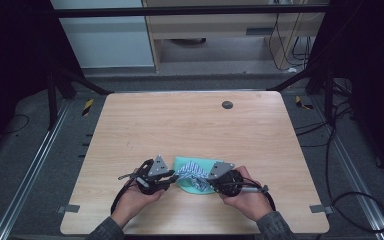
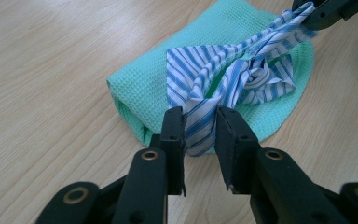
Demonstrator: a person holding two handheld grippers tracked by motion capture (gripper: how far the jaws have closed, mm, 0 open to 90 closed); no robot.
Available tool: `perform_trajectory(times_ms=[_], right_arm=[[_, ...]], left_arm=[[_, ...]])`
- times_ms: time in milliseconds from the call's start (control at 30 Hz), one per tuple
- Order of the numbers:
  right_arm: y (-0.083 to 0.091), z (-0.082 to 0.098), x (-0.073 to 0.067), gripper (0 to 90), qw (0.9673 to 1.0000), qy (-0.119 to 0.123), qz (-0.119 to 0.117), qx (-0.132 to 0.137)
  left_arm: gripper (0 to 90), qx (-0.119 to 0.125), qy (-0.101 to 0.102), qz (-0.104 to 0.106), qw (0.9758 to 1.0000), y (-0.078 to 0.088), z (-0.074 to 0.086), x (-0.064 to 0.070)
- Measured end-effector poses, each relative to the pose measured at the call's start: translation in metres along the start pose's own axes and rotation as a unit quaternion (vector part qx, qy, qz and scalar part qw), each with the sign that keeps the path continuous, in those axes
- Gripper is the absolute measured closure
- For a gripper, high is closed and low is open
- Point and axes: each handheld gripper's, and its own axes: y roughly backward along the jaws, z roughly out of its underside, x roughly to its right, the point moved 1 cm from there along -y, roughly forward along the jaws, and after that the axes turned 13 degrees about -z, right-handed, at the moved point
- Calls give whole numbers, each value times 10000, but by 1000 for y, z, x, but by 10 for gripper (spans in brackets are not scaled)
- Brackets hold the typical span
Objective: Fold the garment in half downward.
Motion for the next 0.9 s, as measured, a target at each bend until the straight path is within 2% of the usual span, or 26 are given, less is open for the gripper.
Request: perform_trajectory(times_ms=[200, 400, 600, 900], right_arm=[[1, 0, -1, 814, 10000, 13, -16, 5], [0, 3, -4, 816, 10000, 25, -45, -39], [-1, 5, -7, 821, 9999, 48, -90, -49], [-4, 8, -13, 846, 9998, 96, -177, -85]], left_arm=[[669, 40, 28, -72, 10000, 4, 3, -1], [703, 7, 26, -11, 10000, 2, 6, 0], [702, -27, -37, 68, 10000, -1, 7, 3], [835, -44, -139, 147, 9998, -3, 11, 5]])
